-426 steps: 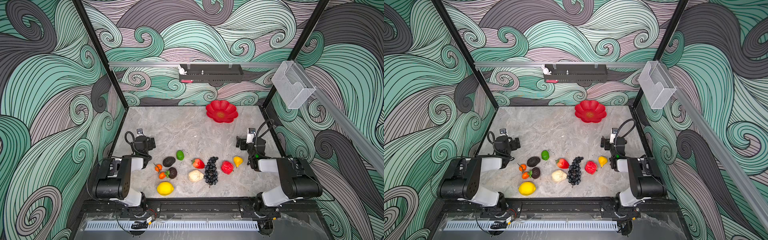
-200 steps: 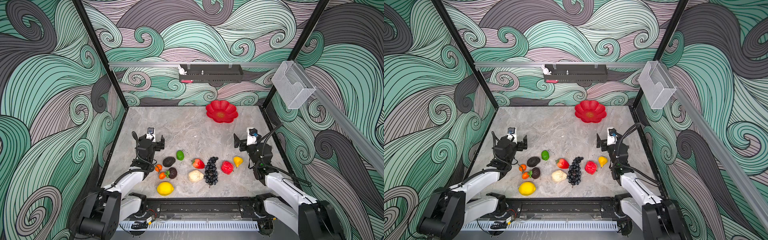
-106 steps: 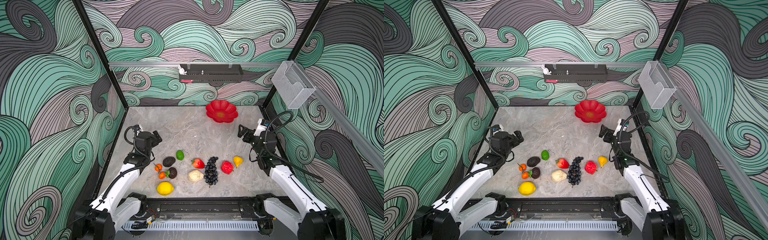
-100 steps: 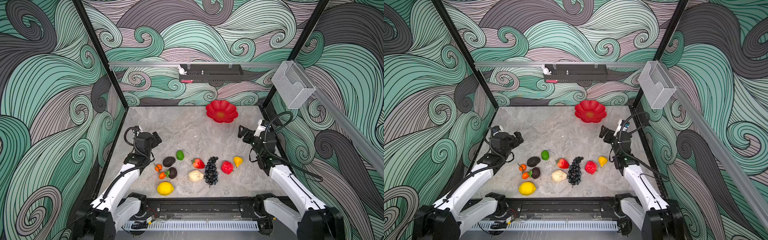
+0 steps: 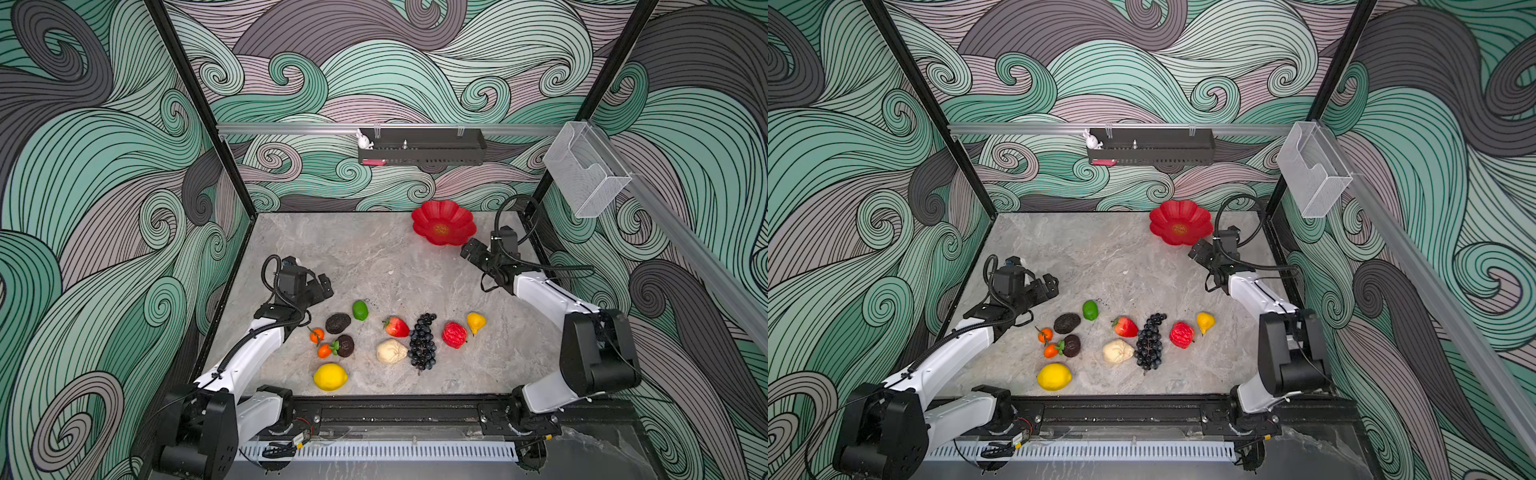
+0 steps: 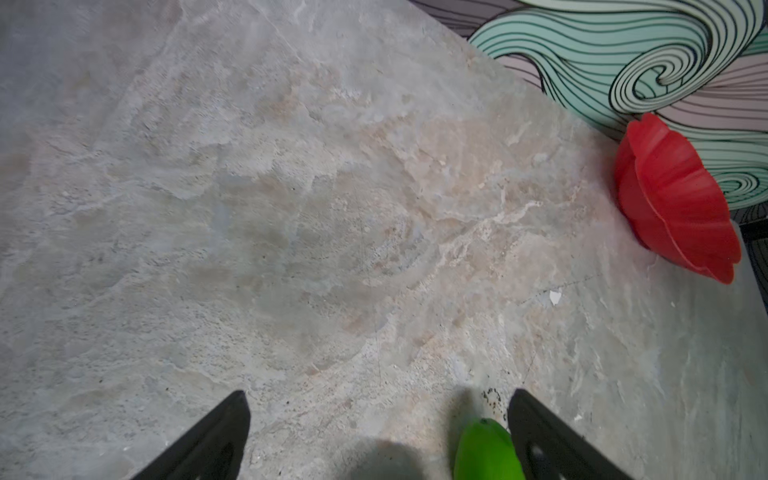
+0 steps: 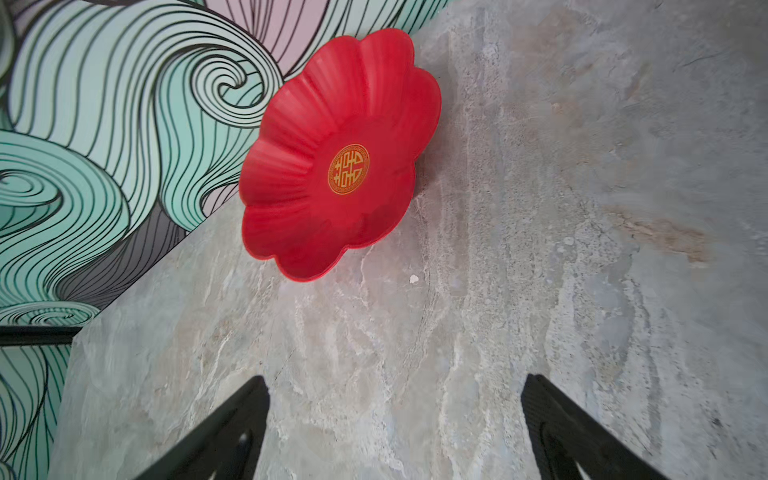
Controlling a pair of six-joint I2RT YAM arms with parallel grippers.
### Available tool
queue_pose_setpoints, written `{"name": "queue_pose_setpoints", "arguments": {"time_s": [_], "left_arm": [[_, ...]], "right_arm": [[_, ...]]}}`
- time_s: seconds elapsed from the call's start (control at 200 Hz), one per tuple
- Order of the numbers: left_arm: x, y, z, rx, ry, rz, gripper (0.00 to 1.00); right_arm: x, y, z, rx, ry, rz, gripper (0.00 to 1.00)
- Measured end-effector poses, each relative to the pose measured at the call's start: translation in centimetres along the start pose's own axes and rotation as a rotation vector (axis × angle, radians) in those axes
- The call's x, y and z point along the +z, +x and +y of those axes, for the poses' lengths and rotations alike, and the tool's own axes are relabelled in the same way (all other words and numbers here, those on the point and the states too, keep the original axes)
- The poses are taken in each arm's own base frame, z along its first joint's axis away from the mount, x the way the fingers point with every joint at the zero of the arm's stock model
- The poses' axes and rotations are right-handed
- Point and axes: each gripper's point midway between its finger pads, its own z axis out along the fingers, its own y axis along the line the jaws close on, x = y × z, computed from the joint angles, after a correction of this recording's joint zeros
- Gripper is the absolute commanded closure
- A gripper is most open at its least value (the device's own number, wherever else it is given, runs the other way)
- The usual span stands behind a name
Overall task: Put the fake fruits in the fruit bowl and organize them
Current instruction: 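Grip the red flower bowl rim with the right gripper and drag it nearer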
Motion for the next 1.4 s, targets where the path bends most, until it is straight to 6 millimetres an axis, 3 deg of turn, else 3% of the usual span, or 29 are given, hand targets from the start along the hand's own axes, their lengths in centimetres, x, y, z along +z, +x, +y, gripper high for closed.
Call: {"name": "queue_pose_setpoints", "arguments": {"time_s": [0.25, 0.46, 0.691, 1.016, 1.226, 1.401], "left_arm": [[1.2, 1.6, -0.1, 0.057, -0.013, 0.059, 0.01], [1.7, 1.9, 0.1, 0.08, -0.025, 0.069, 0.01], [1.9, 1.5, 0.0, 0.096, -0.04, 0.059, 0.01], [1.9, 1.3, 0.4, 0.098, -0.069, 0.045, 0.01], [1.9, 1.1, 0.8, 0.098, -0.088, 0.034, 0.01], [1.9, 0.9, 1.0, 0.098, -0.104, 0.025, 0.01]], "right_arm": [[6.2, -1.3, 0.3, 0.069, 0.041, 0.033, 0.15], [11.8, -2.3, -0.2, 0.102, 0.045, 0.082, 0.31], [14.8, -2.2, -1.7, 0.126, 0.079, 0.141, 0.53], [15.1, -1.0, -1.4, 0.124, 0.071, 0.202, 0.85], [14.7, -0.4, -0.6, 0.122, 0.034, 0.219, 0.93], [12.3, 1.6, 0.6, 0.095, -0.003, 0.265, 0.93]]}}
